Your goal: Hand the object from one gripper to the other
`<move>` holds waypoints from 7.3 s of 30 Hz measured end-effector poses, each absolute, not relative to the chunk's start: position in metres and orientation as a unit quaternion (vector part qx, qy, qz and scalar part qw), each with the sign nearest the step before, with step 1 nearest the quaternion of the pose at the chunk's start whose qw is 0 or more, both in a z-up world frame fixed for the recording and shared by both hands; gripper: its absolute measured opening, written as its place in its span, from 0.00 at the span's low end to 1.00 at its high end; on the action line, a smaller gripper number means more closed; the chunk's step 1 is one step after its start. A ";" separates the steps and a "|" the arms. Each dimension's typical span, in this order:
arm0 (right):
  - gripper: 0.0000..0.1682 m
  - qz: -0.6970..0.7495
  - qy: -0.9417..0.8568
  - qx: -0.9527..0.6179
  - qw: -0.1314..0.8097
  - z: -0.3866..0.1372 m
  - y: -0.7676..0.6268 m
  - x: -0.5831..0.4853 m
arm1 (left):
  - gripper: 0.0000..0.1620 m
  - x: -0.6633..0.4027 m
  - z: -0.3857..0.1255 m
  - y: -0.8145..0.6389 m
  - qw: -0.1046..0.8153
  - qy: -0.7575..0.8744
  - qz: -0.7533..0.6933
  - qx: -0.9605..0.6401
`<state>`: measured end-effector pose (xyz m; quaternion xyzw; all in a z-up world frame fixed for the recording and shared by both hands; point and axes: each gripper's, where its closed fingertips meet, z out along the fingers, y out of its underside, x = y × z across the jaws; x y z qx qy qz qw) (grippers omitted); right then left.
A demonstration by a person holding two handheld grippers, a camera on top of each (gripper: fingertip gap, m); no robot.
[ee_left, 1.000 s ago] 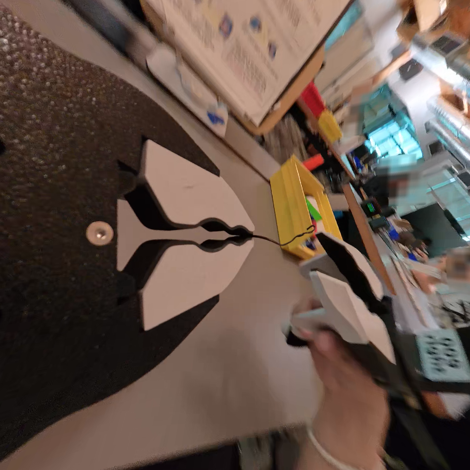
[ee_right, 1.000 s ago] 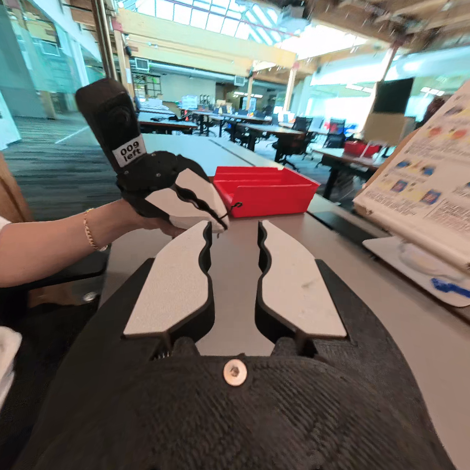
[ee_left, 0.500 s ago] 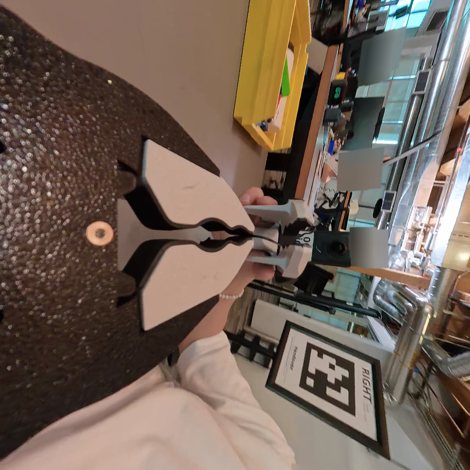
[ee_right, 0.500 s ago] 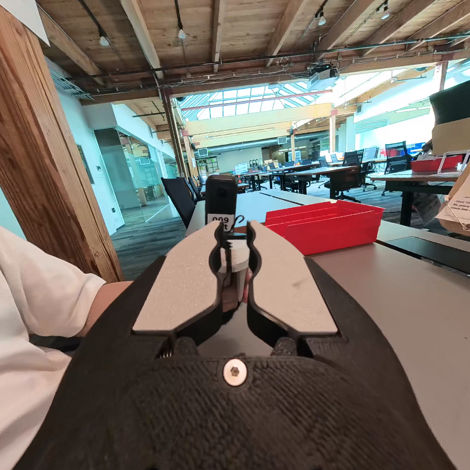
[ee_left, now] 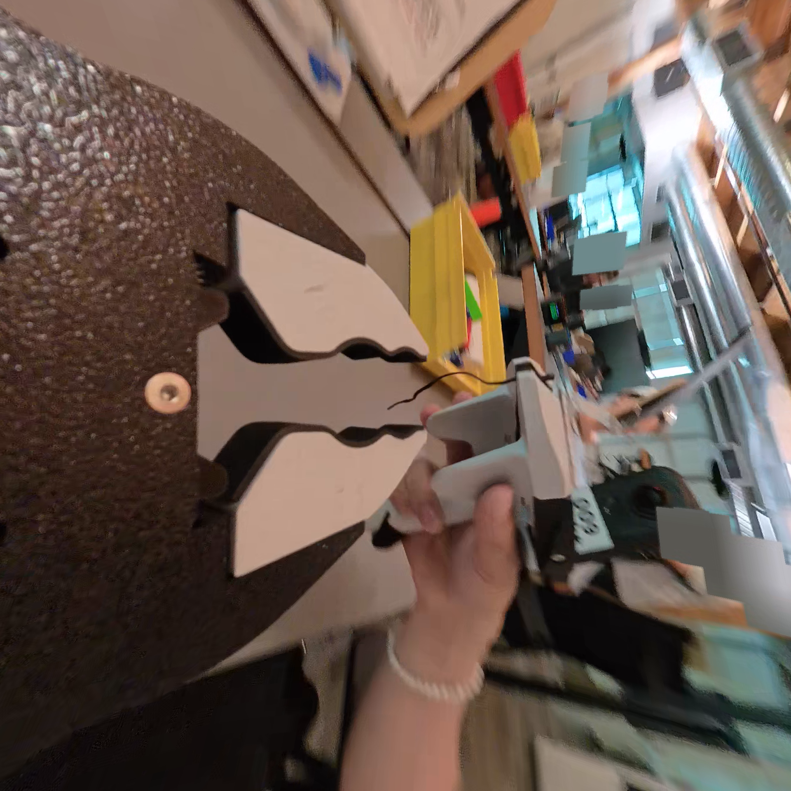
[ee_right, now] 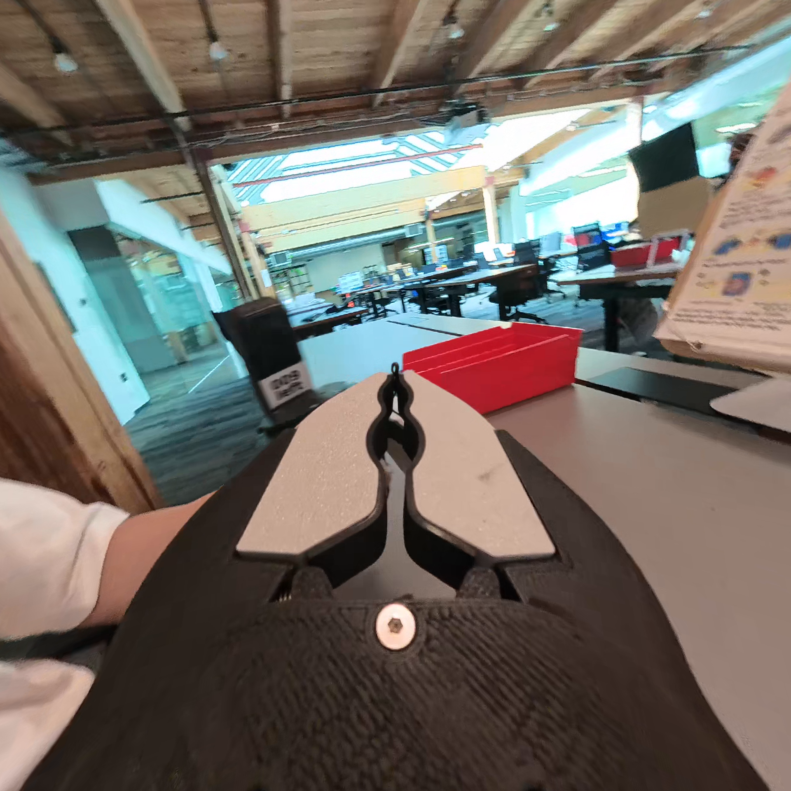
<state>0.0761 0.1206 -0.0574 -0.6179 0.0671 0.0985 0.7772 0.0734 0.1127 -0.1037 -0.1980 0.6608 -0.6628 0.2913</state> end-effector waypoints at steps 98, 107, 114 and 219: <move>0.19 -0.127 0.024 -0.805 0.579 -0.120 0.120 0.094 | 0.00 0.103 -0.127 0.137 0.645 0.711 -0.262 -0.097; 0.24 -0.076 -0.012 -0.734 0.675 -0.098 0.127 0.083 | 0.00 0.083 -0.075 0.138 0.187 0.503 -0.779 -0.325; 0.15 -0.179 -0.043 -0.735 0.652 -0.101 0.135 0.084 | 0.00 0.078 -0.068 0.133 0.032 0.407 -0.853 -0.324; 0.00 -0.316 -0.167 -0.652 0.668 -0.078 0.125 0.075 | 0.00 0.081 -0.067 0.141 0.064 0.425 -0.806 -0.406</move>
